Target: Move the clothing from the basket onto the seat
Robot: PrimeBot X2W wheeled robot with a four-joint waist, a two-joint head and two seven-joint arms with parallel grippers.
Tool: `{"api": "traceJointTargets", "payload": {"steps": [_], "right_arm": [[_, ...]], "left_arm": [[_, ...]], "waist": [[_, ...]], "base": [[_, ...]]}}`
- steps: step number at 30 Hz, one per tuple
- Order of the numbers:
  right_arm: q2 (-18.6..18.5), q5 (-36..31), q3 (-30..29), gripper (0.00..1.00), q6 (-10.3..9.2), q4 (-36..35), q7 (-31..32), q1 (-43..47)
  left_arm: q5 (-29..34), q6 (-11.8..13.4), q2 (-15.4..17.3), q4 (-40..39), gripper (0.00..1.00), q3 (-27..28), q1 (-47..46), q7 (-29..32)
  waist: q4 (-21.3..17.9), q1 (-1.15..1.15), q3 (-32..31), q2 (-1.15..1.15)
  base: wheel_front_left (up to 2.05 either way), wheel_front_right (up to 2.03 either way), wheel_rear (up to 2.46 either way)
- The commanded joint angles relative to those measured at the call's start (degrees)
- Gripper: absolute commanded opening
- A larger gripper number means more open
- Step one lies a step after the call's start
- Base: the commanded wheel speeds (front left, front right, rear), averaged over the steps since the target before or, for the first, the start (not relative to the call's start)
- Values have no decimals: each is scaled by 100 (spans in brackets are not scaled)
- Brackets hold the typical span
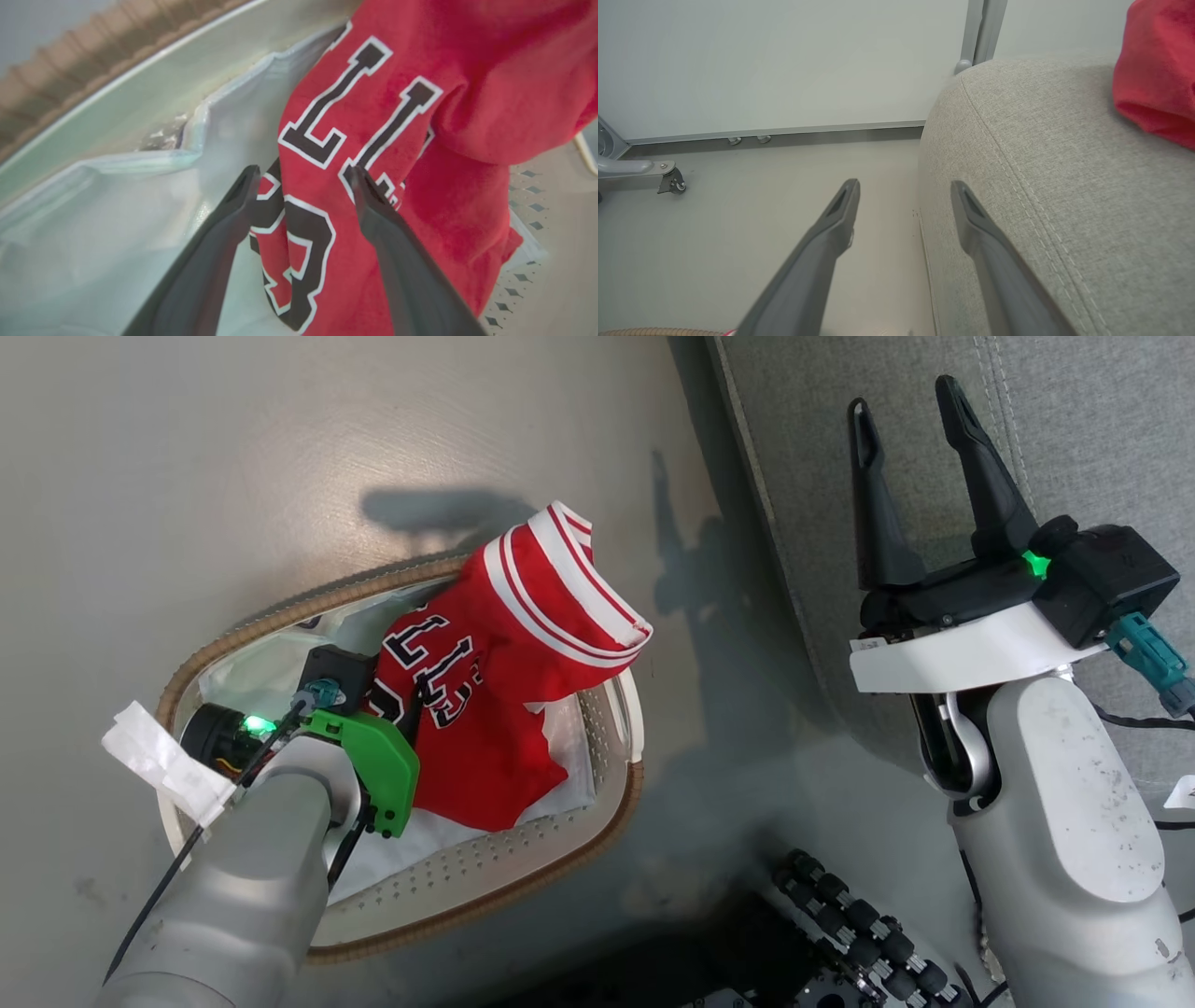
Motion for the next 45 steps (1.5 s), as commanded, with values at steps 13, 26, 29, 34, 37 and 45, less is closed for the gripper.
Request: {"api": "traceJointTargets", "payload": {"steps": [13,26,29,34,37,45], "right_arm": [[-11,-60,47,100,-8,-119,-12,37],[-12,-82,-19,100,-8,6,-12,54],[-13,-8,-51,100,-8,86,-11,62],[-13,-8,-45,100,-8,262,-12,68],[-13,-53,-18,100,-8,413,-12,119],[-16,-140,31,100,-8,822,-11,337]], "left_arm": [[-730,-16,26,-152,100,-657,-121,733],[-1769,-16,286,-879,0,-1686,6,581],[-2053,-16,236,-934,0,-1746,76,267],[-2332,-16,297,-1015,0,-1903,206,-2],[-2449,-16,298,-1062,0,-1966,278,-98],[-2513,-16,335,-1501,0,-1828,527,-172]], "waist": [[-44,-1,189,0],[38,-1,-172,0],[102,-1,-438,0],[176,-1,-891,0],[251,-1,-1197,0],[589,-1,-2034,0]], "base": [[0,0,0],[0,0,0],[0,0,0],[0,0,0],[0,0,0],[0,0,0]]}}
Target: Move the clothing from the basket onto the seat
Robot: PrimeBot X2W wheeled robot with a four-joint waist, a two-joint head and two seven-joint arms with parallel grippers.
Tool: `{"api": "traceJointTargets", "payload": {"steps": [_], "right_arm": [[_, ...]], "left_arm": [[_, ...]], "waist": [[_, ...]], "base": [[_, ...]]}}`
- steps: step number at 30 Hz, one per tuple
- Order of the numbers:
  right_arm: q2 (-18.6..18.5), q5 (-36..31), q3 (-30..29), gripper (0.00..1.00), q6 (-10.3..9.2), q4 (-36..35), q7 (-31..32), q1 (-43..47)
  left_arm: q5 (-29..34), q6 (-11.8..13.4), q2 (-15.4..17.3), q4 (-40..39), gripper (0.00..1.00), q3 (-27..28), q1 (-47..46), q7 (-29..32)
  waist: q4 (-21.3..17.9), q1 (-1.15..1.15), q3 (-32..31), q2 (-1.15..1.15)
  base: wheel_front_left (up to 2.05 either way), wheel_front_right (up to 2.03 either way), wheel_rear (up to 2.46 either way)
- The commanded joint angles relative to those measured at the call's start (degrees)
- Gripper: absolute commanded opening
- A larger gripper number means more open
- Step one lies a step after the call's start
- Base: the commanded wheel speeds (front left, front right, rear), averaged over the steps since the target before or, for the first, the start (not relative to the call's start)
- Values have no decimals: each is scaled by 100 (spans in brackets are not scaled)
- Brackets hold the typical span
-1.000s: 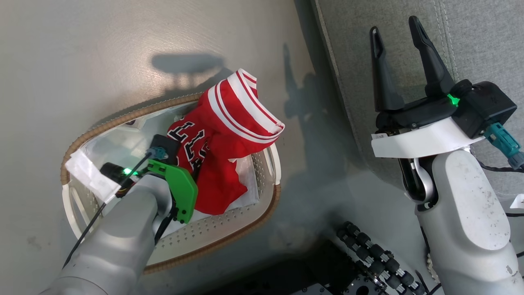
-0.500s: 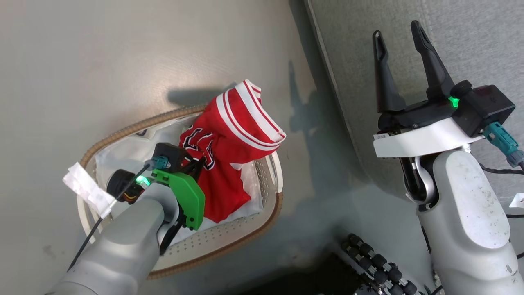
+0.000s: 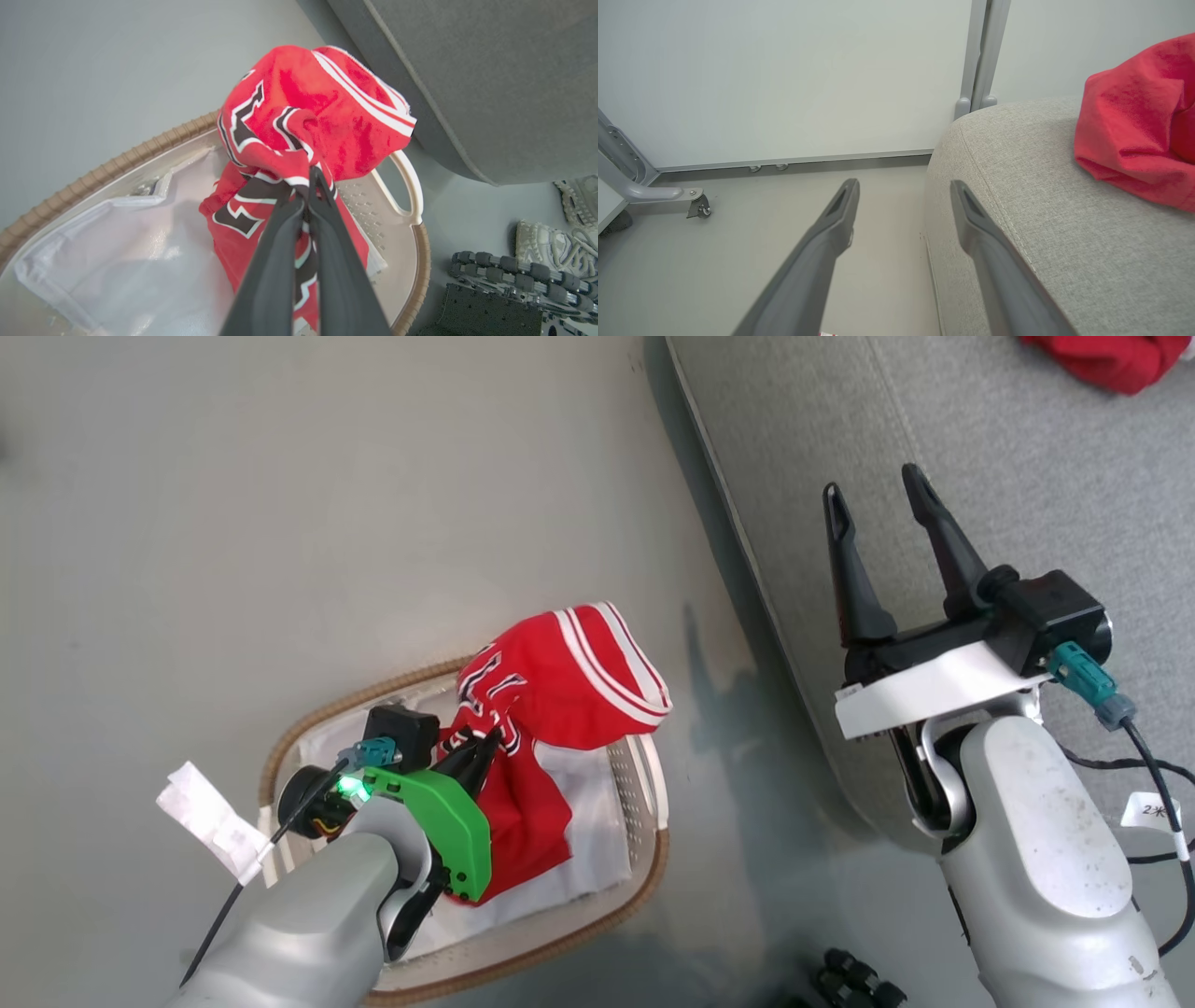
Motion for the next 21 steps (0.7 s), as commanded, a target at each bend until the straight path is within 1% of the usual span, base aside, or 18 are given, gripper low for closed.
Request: {"api": "traceJointTargets", "payload": {"steps": [1,5,11,16,21], "right_arm": [[-21,-35,0,100,-8,72,-10,137],[-22,-87,-28,100,-8,255,-10,261],[-23,-153,-68,100,-8,484,-10,581],[-22,-186,-109,100,-8,602,-10,884],[-24,-194,-124,100,-8,712,-11,1144]], "left_arm": [[92,-16,42,-95,0,71,128,-21],[331,-16,81,-449,0,475,303,-23],[975,-16,2,-1007,0,1298,699,-24],[1452,-16,-75,-1612,0,1941,996,-25],[1895,-16,-31,-2213,0,2428,1154,-25]], "waist": [[345,0,-605,0],[550,0,-1015,0],[850,0,-1594,0],[1026,0,-1998,0],[1176,0,-2345,0]], "base": [[0,0,0],[0,0,0],[0,0,0],[0,0,0],[0,0,0]]}}
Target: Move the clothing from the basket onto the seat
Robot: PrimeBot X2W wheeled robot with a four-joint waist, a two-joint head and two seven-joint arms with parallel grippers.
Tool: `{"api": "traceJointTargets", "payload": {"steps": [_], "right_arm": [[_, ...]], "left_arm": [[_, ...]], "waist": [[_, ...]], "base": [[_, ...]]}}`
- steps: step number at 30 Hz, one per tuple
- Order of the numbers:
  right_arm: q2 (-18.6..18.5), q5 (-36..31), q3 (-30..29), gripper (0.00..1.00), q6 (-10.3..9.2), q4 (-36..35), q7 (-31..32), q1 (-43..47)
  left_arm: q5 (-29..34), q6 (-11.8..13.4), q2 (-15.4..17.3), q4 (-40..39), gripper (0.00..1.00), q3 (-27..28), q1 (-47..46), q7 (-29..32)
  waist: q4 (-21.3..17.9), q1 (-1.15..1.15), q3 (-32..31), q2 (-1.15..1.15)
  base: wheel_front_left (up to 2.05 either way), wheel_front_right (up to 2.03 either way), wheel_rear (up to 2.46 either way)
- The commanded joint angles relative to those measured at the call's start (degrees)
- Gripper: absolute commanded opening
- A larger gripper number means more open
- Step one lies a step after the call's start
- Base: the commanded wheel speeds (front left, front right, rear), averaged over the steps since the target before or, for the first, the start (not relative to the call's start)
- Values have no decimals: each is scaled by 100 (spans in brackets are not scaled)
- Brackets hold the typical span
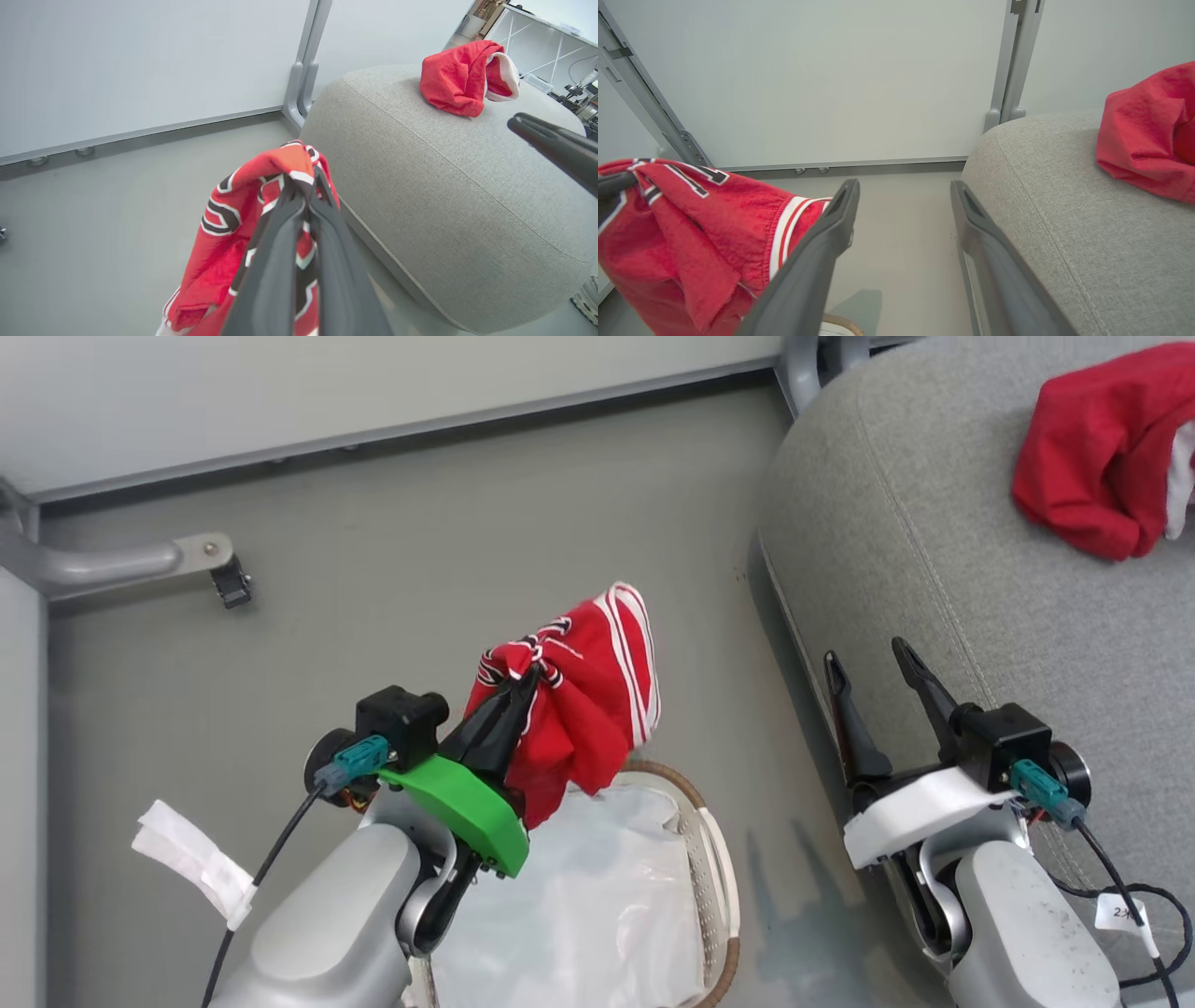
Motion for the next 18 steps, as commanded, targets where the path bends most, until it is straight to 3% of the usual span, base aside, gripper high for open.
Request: {"api": "traceJointTargets", "payload": {"steps": [1,9,18], "right_arm": [[-29,-19,-23,100,-8,40,-12,137],[-29,60,-2,100,-8,156,-12,512],[-27,129,108,100,-8,206,-12,819]], "left_arm": [[135,-16,21,-119,0,103,134,-18],[574,-16,-93,-805,0,598,308,-12],[794,-16,-205,-1213,0,730,414,-12]], "waist": [[343,0,-486,0],[469,0,-970,0],[534,0,-1302,0]], "base": [[0,0,0],[0,0,0],[0,0,0]]}}
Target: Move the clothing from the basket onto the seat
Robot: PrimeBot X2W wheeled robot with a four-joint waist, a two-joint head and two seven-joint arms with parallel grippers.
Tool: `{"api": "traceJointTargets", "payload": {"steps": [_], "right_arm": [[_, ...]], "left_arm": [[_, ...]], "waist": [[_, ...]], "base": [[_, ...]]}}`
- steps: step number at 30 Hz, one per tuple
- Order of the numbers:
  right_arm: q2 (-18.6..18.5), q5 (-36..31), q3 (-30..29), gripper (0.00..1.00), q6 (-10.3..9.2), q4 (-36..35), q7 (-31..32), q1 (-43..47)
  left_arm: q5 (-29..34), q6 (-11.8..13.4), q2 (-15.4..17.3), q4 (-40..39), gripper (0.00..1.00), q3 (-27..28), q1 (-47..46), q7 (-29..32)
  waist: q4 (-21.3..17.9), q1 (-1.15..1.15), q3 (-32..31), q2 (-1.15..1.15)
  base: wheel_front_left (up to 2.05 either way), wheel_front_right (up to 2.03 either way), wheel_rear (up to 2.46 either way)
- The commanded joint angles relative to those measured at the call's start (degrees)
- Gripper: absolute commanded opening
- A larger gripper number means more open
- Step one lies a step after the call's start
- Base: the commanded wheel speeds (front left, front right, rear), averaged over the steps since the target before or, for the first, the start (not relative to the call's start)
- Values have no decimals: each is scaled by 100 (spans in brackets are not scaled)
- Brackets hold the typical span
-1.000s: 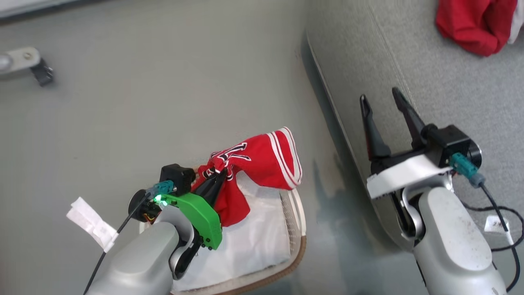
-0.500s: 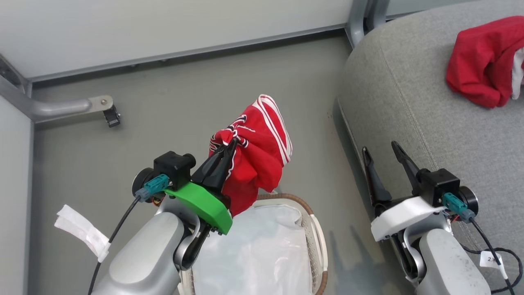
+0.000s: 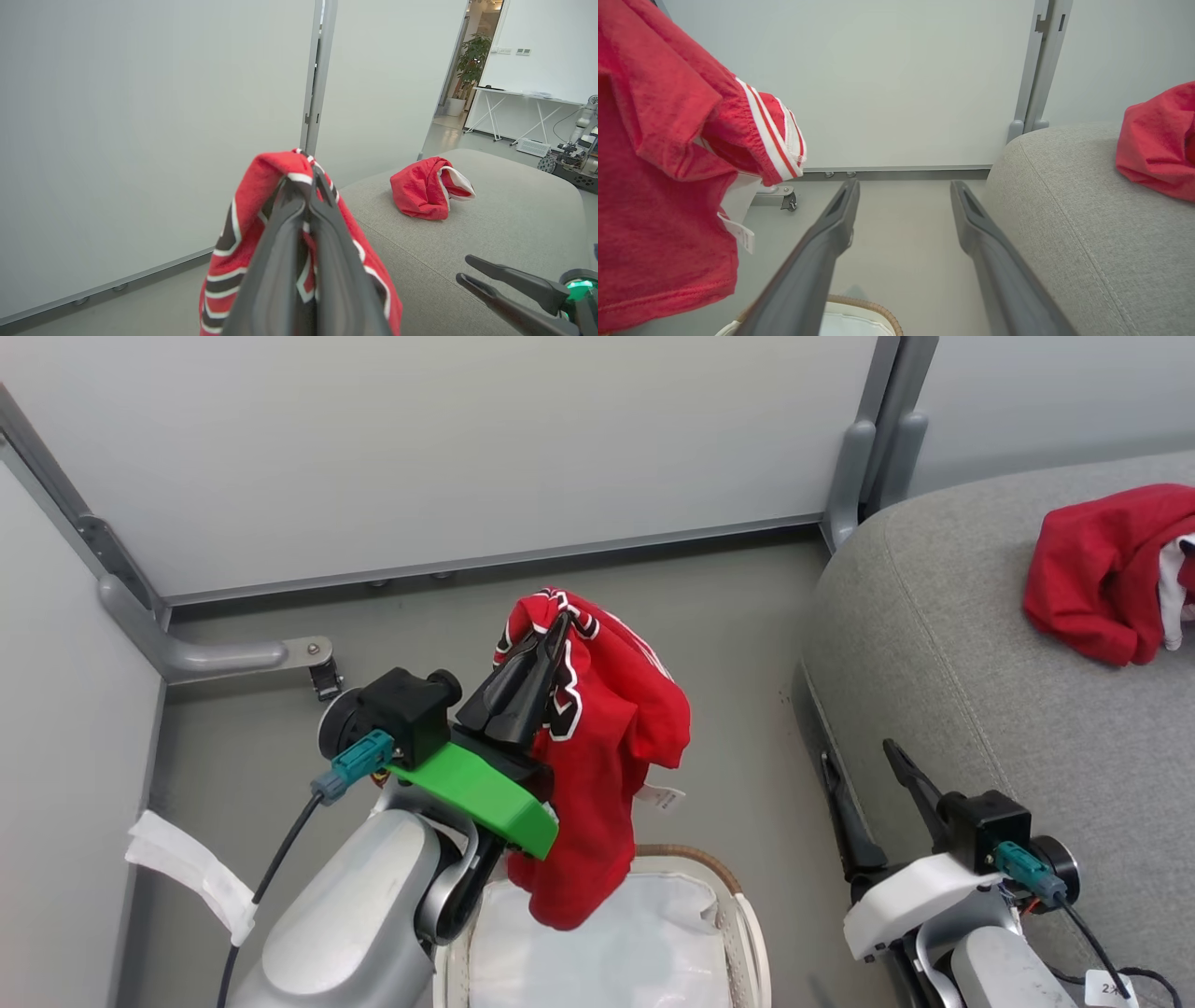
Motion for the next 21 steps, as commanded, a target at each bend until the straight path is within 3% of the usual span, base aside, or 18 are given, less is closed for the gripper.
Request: {"api": "traceJointTargets", "payload": {"steps": [1,14,21], "right_arm": [[-21,37,67,100,-8,-23,-12,63],[-24,268,2158,100,-8,-663,-11,-925],[-24,223,2758,100,-8,38,-12,-1504]], "left_arm": [[61,-16,-6,-16,0,38,127,-3],[41,-16,-140,-118,0,-108,165,-3],[-33,-16,-206,-117,0,-327,61,-3]], "waist": [[80,0,-106,0],[284,0,-51,0],[489,0,8,0]], "base": [[0,0,0],[0,0,0],[0,0,0]]}}
